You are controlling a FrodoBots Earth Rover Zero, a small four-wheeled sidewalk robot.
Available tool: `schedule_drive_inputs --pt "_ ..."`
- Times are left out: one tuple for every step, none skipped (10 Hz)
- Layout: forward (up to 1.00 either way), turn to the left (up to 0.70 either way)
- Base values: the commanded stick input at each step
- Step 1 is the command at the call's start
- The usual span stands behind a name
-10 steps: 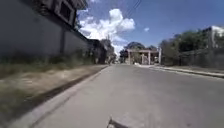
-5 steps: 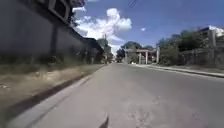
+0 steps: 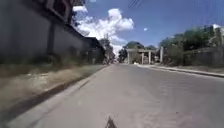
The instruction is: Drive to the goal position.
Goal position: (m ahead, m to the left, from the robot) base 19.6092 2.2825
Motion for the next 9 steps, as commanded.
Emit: schedule_drive_inputs --pt "1.0 -0.39" --pt "1.0 -0.39" --pt "1.0 -0.39" --pt "1.0 -0.39" --pt "1.0 -0.39" --pt "1.0 -0.17" --pt "1.0 -0.06" --pt "1.0 -0.03" --pt "1.0 -0.03"
